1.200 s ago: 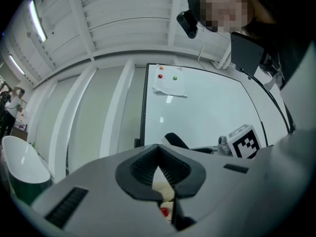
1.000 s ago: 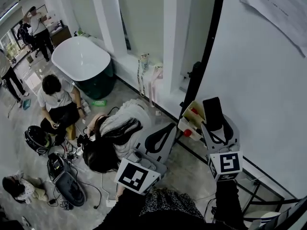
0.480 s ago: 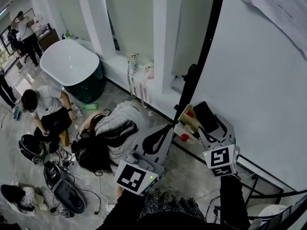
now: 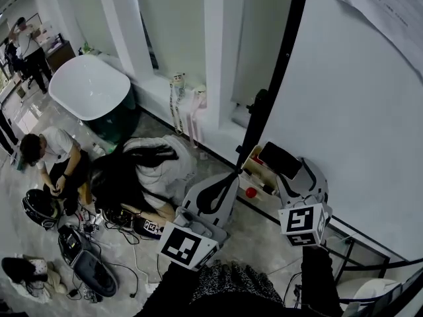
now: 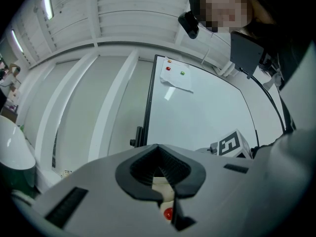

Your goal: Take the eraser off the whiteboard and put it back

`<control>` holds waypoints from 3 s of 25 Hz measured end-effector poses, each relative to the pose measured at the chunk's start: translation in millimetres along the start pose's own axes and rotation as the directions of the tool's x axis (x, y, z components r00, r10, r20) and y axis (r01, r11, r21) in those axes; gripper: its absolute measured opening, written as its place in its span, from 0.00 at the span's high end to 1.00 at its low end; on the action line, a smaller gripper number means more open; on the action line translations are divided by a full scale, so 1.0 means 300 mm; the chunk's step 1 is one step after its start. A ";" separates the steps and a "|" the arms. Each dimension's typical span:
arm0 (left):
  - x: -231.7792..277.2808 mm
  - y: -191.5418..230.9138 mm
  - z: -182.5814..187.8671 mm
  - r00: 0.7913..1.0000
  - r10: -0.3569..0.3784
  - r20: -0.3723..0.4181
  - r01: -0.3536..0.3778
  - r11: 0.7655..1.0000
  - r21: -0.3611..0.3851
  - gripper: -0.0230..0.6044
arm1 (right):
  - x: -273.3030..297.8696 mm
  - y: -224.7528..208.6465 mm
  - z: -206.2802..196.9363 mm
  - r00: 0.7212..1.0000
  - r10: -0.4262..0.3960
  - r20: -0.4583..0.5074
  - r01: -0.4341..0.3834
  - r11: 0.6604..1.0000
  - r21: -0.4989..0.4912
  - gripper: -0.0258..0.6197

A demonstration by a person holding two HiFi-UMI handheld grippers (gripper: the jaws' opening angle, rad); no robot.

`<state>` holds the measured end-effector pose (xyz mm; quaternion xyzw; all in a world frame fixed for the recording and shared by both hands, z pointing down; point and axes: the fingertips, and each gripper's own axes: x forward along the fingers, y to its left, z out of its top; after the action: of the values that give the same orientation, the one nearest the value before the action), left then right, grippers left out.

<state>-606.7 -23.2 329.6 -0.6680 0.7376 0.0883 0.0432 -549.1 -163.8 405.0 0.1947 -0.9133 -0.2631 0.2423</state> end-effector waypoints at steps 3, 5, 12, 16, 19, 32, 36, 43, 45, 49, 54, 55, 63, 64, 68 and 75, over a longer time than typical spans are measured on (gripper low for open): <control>0.001 0.004 -0.007 1.000 -0.005 -0.003 0.005 1.000 0.010 0.95 | -0.002 -0.001 0.012 1.000 0.003 0.006 -0.003 1.000 0.022 0.53; 0.003 0.005 -0.009 1.000 -0.005 -0.002 0.005 1.000 0.011 0.95 | -0.003 -0.001 0.013 1.000 0.004 0.011 -0.005 0.999 0.041 0.53; 0.017 0.008 -0.015 1.000 -0.009 -0.007 0.009 1.000 0.005 0.95 | -0.009 0.007 0.029 0.997 0.027 0.073 -0.033 0.996 0.083 0.53; 0.020 0.003 -0.012 1.000 -0.006 -0.007 0.006 1.000 -0.011 0.95 | -0.041 -0.009 0.047 0.990 0.034 0.139 -0.059 0.982 0.180 0.53; 0.026 -0.007 -0.016 1.000 -0.015 -0.009 0.015 1.000 -0.013 0.95 | -0.085 -0.021 0.070 0.966 0.052 0.253 -0.130 0.943 0.306 0.53; 0.057 -0.278 0.031 0.994 -0.112 0.001 0.112 0.993 0.039 0.95 | -0.449 -0.209 0.049 0.881 -0.119 0.459 -0.132 0.868 0.479 0.83; 0.040 -0.447 0.045 0.990 -0.141 0.008 0.141 0.989 0.052 0.95 | -0.606 -0.251 -0.020 0.869 -0.161 0.467 -0.101 0.867 0.487 0.95; 0.005 -0.767 0.070 0.989 -0.146 0.022 0.145 0.987 0.065 0.95 | -0.884 -0.316 -0.156 0.865 -0.162 0.475 -0.105 0.867 0.488 0.95; -0.021 -0.865 0.073 0.989 -0.143 0.026 0.141 0.987 0.071 0.95 | -0.970 -0.331 -0.203 0.862 -0.166 0.479 -0.108 0.863 0.494 0.95; -0.097 -1.050 0.080 0.993 -0.115 0.039 0.112 0.991 0.077 0.95 | -1.153 -0.348 -0.278 0.856 -0.169 0.489 -0.111 0.864 0.492 0.95; -0.168 -1.218 0.053 0.996 -0.087 0.020 0.085 0.993 0.085 0.95 | -1.295 -0.351 -0.354 0.846 -0.162 0.508 -0.119 0.871 0.476 0.95; -0.181 -1.242 0.052 0.996 -0.082 0.016 0.081 0.993 0.087 0.95 | -1.321 -0.358 -0.365 0.841 -0.173 0.513 -0.113 0.870 0.480 0.95; -0.244 -1.330 0.081 0.995 -0.098 0.009 0.096 0.989 0.114 0.95 | -1.443 -0.361 -0.399 0.836 -0.230 0.498 -0.064 0.861 0.505 0.95; -0.246 -1.335 0.084 0.994 -0.107 0.011 0.105 0.988 0.115 0.95 | -1.455 -0.361 -0.397 0.832 -0.240 0.501 -0.057 0.860 0.507 0.95; -0.263 -1.329 0.106 0.990 -0.139 0.020 0.136 0.984 0.114 0.95 | -1.481 -0.354 -0.369 0.826 -0.274 0.493 -0.018 0.860 0.510 0.95; -0.362 -1.296 0.165 0.983 -0.181 0.027 0.177 0.978 0.113 0.95 | -1.523 -0.278 -0.273 0.826 -0.297 0.479 0.009 0.857 0.516 0.95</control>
<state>-212.0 56.4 272.7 -0.7265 0.6774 0.0554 0.1013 -116.9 -40.2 262.6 0.2423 -0.9605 -0.0851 -0.1068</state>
